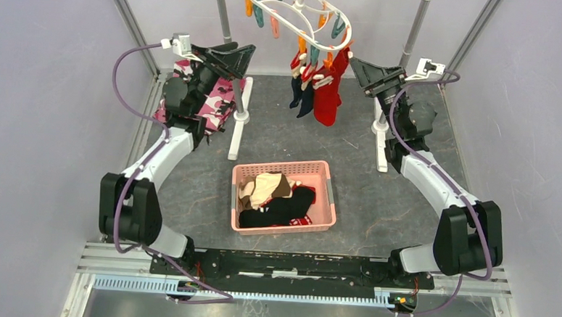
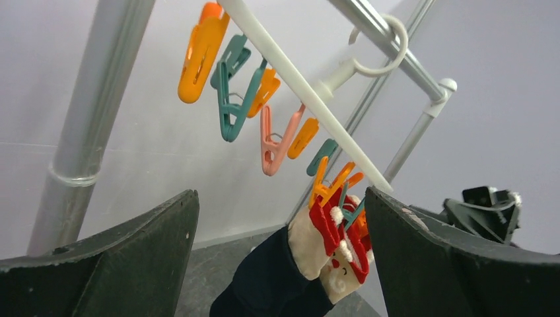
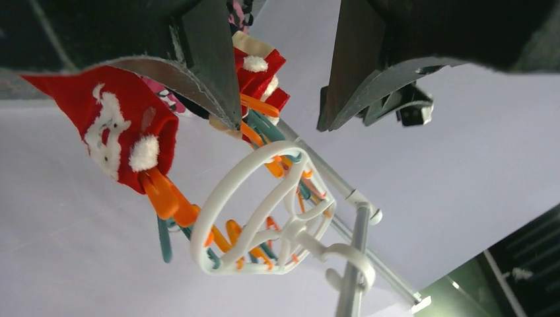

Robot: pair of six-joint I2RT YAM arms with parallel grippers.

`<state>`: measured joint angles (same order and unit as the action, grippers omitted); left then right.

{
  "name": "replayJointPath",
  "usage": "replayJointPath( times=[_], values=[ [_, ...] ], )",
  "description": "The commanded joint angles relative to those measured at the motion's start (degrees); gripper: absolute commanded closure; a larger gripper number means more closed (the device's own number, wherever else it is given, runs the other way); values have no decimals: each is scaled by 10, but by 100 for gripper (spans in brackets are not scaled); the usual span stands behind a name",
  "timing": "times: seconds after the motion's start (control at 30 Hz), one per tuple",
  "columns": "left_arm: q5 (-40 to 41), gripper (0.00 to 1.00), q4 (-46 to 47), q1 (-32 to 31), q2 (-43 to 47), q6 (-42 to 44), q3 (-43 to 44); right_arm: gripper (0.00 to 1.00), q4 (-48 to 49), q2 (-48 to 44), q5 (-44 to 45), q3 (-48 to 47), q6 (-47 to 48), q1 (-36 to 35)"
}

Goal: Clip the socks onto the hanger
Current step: Rotate the hanger at the clothesline.

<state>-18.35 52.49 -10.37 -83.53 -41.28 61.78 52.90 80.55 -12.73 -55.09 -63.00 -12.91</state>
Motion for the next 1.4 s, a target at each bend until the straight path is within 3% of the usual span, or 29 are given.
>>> replayJointPath(
  times=[0.0, 0.53, 0.8, 1.0, 1.37],
  values=[
    [-69, 0, 26, 3, -46, 25, 58, 44, 123, -21, -86, 12, 52, 9],
    [-110, 9, 141, 0, -214, -34, 174, 41, 202, -17, -174, 21, 77, 10],
    [-107, 18, 160, -16, -258, -56, 211, 42, 149, -10, -209, -5, 121, 7],
    [-102, 20, 169, -25, -244, -50, 187, 41, -43, -15, -198, -49, 278, -23],
    [-95, 24, 183, -38, -152, -17, 78, 31, -182, -48, -119, -23, 554, -114]
  ],
)
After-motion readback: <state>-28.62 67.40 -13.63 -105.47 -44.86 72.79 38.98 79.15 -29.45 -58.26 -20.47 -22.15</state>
